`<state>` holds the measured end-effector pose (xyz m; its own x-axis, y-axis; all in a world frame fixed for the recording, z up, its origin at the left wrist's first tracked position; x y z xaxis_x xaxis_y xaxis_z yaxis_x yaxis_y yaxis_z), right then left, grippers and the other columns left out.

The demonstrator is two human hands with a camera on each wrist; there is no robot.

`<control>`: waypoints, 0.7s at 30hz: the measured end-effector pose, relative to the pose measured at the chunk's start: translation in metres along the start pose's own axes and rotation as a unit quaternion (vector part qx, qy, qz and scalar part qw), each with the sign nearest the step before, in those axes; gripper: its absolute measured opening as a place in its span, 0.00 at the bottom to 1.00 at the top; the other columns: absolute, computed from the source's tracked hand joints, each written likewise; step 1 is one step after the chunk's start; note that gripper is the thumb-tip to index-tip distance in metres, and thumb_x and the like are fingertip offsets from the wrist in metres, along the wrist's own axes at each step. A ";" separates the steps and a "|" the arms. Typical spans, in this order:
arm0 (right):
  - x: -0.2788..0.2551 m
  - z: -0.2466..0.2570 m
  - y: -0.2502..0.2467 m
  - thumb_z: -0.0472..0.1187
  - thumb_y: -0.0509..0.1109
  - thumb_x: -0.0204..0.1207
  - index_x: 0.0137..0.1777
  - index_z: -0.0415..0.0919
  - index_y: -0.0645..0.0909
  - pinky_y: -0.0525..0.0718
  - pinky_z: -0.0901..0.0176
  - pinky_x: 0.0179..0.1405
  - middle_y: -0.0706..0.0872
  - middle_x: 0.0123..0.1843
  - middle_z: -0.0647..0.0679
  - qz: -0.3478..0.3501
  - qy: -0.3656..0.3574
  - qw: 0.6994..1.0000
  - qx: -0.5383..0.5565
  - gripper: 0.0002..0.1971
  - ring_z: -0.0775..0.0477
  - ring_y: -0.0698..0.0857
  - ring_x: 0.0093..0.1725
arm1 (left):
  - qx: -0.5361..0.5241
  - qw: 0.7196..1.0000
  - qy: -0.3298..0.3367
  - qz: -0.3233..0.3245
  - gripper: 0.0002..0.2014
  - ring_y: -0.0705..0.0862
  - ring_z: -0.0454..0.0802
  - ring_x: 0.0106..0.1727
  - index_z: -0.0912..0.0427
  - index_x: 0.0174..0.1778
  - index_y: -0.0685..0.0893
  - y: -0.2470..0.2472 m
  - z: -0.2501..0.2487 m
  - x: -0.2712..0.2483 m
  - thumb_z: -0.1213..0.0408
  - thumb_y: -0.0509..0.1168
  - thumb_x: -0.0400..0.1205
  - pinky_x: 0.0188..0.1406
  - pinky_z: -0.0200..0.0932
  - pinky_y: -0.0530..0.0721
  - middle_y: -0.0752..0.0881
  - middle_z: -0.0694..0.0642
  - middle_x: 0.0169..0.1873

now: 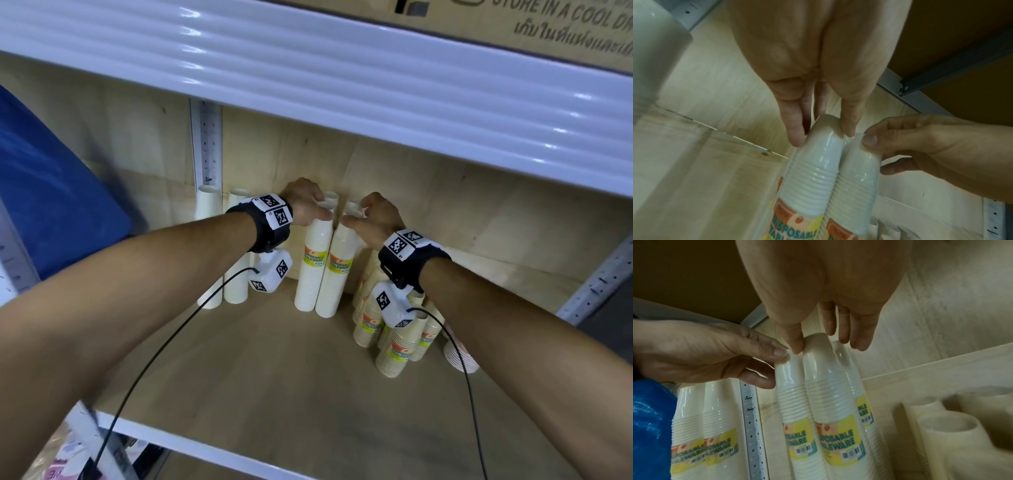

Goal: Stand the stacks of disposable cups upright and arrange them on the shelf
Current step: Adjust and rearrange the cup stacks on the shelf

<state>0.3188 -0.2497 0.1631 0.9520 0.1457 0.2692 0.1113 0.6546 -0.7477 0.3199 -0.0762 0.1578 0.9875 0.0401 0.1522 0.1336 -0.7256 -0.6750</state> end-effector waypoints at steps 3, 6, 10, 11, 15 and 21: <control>0.001 0.011 -0.007 0.56 0.76 0.71 0.71 0.43 0.73 0.77 0.57 0.52 0.76 0.69 0.45 -0.002 -0.020 1.000 -0.020 0.32 0.45 0.80 0.64 | -0.004 1.000 -0.005 -0.011 0.28 0.87 0.51 0.47 0.56 0.62 0.82 -0.016 -0.005 -0.005 0.48 0.80 0.69 0.39 0.43 0.88 0.84 0.54 0.54; 0.001 0.026 -0.011 0.64 0.76 0.67 0.70 0.43 0.73 0.79 0.55 0.54 0.74 0.66 0.47 -0.009 -0.039 0.999 -0.025 0.37 0.46 0.79 0.62 | 0.038 0.999 0.004 -0.035 0.32 0.85 0.51 0.55 0.54 0.64 0.82 -0.039 -0.013 -0.011 0.43 0.78 0.68 0.50 0.44 0.87 0.81 0.51 0.59; 0.004 0.050 -0.010 0.58 0.75 0.69 0.67 0.44 0.74 0.80 0.51 0.60 0.75 0.66 0.46 -0.026 -0.070 0.997 -0.022 0.31 0.45 0.78 0.63 | 0.067 0.995 0.004 -0.070 0.23 0.85 0.53 0.55 0.52 0.60 0.83 -0.076 -0.018 -0.018 0.47 0.77 0.72 0.47 0.44 0.86 0.81 0.54 0.60; 0.004 0.056 -0.008 0.57 0.75 0.70 0.67 0.44 0.74 0.80 0.52 0.57 0.75 0.66 0.46 -0.025 -0.078 0.996 -0.018 0.30 0.46 0.79 0.61 | 0.078 0.994 0.004 -0.080 0.23 0.85 0.54 0.55 0.52 0.60 0.84 -0.085 -0.019 -0.021 0.46 0.76 0.72 0.48 0.44 0.86 0.81 0.54 0.60; 0.007 0.084 0.006 0.54 0.74 0.71 0.68 0.42 0.74 0.79 0.56 0.53 0.75 0.66 0.46 -0.020 -0.110 0.994 -0.001 0.28 0.52 0.81 0.53 | 0.115 0.985 -0.006 -0.129 0.22 0.81 0.54 0.65 0.51 0.60 0.84 -0.124 -0.012 -0.034 0.44 0.74 0.74 0.66 0.49 0.80 0.81 0.55 0.62; 0.009 0.120 0.039 0.53 0.75 0.71 0.68 0.41 0.73 0.80 0.51 0.63 0.76 0.67 0.44 0.008 -0.139 0.990 0.025 0.29 0.44 0.79 0.64 | 0.139 0.976 -0.056 -0.157 0.26 0.77 0.54 0.70 0.54 0.66 0.81 -0.162 0.023 -0.053 0.44 0.73 0.76 0.64 0.43 0.75 0.78 0.55 0.68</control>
<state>0.2976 -0.1337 0.2089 0.8380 0.3494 0.4192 0.0764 0.6855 -0.7241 0.2483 0.0552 0.2421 0.8950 0.3175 0.3133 0.4333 -0.4522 -0.7796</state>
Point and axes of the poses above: each hand's wrist, its own x-axis towards the middle knuckle, its own y-axis out of the palm, z = x × y, the point moved 9 cm from there along x, towards the middle knuckle
